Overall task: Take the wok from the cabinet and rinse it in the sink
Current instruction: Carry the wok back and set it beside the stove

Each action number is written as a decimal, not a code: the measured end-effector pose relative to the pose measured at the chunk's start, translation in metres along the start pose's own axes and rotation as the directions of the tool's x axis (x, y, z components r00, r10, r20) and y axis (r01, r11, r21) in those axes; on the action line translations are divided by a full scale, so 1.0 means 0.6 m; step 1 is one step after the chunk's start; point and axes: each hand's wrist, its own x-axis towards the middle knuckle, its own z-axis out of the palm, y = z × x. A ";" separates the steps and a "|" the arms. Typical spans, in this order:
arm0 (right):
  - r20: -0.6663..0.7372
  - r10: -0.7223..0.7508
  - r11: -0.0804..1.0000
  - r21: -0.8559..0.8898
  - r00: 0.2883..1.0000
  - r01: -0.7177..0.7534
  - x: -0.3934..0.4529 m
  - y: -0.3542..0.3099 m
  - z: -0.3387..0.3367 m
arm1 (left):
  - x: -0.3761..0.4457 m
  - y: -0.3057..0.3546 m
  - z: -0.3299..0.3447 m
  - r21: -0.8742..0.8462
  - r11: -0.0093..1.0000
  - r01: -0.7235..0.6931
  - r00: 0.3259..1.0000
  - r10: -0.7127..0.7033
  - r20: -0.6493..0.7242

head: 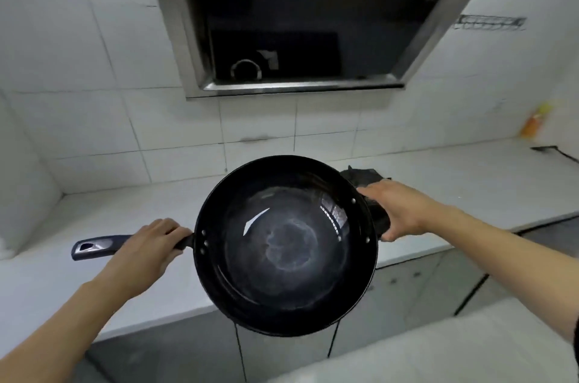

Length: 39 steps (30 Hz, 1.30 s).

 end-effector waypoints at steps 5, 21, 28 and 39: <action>-0.014 0.127 0.991 -0.029 0.992 -0.127 -0.156 0.184 0.026 | 0.147 0.179 0.046 -0.009 0.991 -0.131 0.991 0.132 0.023; -0.028 0.423 0.906 0.047 0.906 -0.421 -0.445 0.556 0.102 | 0.515 0.558 0.157 -0.020 0.922 -0.387 0.917 0.387 0.093; -0.004 0.507 0.862 0.018 0.862 -0.507 -0.423 0.666 0.110 | 0.700 0.594 0.245 -0.107 0.874 -0.473 0.875 0.481 0.054; 0.029 0.552 0.833 0.027 0.833 -0.553 -0.300 0.839 0.116 | 0.931 0.588 0.345 -0.154 0.851 -0.502 0.854 0.516 0.066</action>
